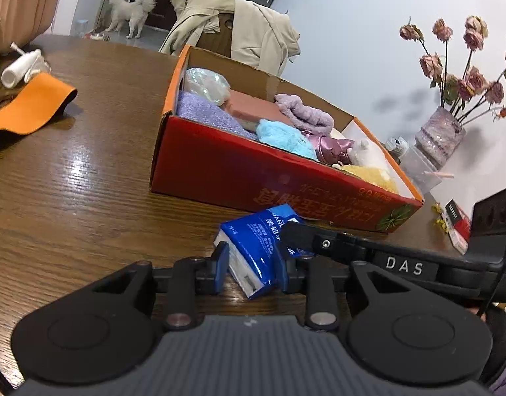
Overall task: Organize soft objects
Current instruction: 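Grasp the blue tissue pack with the right tool and lift it, then carry the tissue pack into the box and open the right tool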
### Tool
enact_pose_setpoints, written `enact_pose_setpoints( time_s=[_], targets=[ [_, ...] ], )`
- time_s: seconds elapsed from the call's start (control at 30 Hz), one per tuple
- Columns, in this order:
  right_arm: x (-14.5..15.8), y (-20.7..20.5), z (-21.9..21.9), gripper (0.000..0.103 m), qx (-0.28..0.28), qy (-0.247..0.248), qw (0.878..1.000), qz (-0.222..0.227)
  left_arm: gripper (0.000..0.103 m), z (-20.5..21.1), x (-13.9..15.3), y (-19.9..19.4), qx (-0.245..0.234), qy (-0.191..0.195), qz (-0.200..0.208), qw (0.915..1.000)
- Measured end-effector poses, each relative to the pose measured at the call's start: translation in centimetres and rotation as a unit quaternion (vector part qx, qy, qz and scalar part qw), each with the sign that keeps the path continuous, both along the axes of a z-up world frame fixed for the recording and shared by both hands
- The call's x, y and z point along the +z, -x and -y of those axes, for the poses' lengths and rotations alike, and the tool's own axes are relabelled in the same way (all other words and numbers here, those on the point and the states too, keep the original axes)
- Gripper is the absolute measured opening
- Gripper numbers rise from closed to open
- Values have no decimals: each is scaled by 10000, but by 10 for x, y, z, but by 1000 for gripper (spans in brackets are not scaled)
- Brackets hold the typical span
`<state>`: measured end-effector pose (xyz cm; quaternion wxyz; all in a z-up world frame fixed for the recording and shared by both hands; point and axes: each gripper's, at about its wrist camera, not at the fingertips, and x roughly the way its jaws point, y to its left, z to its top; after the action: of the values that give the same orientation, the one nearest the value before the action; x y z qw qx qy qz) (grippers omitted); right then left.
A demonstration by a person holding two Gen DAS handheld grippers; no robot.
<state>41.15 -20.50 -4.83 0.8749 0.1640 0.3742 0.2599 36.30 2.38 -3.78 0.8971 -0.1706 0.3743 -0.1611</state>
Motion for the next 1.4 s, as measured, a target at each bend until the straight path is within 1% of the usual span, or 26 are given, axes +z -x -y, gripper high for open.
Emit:
enact_pose_setpoints(
  time_s=[0.07,0.1,0.13,0.23,0.27,0.33,0.43,0.63,0.77,0.97,1.07,1.2,1.4],
  targets=[
    [-4,-3,6,31,-54,-283,9994,-190,29,-1,-1,-1,3,80,-3,10000],
    [-3,-4,5,31,-45,-270,9994,-200,29,-1,-1,0,-7,83,5,10000],
    [-1,-1,3,30,2,-154,9998,-142,29,0,-1,1,-16,61,24,10000],
    [8,9,-4,24,-75,68,9999,-53,27,2,5,7,-9,-21,-2,10000],
    [14,18,-5,23,-91,120,9999,4,27,2,10,11,8,-18,25,10000],
    [28,41,-4,23,-137,167,9995,233,27,3,26,30,18,29,257,9997],
    [54,85,2,23,-188,302,9978,564,27,11,46,66,-80,15,544,9985],
    [95,165,14,23,-346,604,9916,1087,27,30,78,134,-212,12,937,9954],
    [113,209,23,23,-429,623,9880,1343,27,40,96,172,-315,-6,1171,9926],
    [125,260,40,23,-509,485,9856,1539,27,52,110,214,-393,-73,1395,9894],
    [129,275,44,23,-524,458,9842,1626,27,57,114,228,-414,-97,1474,9882],
    [131,283,48,23,-557,393,9833,1689,27,59,119,236,-429,-151,1557,9868],
    [131,271,46,23,-570,394,9835,1669,27,57,118,223,-412,-94,1543,9871]
  ],
)
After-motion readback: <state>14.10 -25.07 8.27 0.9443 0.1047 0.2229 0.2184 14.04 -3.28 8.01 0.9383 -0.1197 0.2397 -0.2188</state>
